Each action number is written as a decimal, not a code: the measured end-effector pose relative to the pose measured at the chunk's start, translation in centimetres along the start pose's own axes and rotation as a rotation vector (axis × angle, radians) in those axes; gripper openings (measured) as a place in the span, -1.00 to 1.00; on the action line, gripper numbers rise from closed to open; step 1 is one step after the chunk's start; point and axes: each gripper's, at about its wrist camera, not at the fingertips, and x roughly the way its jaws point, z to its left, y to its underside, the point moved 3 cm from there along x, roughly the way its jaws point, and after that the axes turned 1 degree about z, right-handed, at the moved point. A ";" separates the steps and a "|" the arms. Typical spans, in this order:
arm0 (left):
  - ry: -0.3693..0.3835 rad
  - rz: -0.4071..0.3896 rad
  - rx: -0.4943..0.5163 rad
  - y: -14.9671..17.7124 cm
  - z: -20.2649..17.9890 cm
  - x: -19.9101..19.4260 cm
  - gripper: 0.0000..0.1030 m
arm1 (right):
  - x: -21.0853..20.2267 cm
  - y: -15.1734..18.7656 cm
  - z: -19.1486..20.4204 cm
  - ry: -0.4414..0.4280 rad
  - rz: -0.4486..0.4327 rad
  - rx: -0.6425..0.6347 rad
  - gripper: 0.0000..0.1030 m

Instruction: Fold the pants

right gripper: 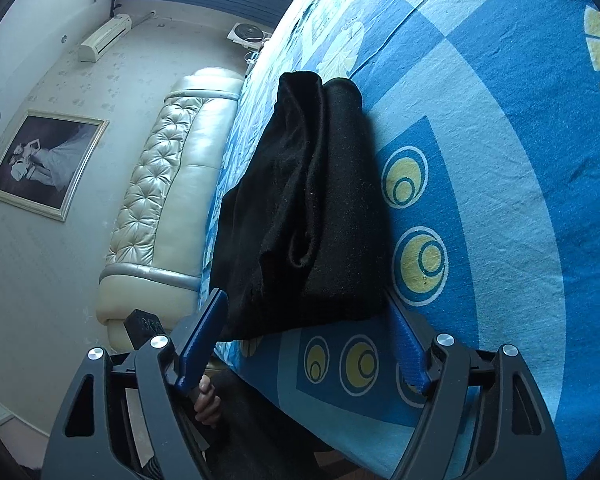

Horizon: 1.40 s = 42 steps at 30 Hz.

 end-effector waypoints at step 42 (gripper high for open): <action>-0.212 -0.054 0.123 3.6 -5.6 -3.3 0.86 | -1.2 2.7 4.5 0.636 -0.148 -0.382 0.56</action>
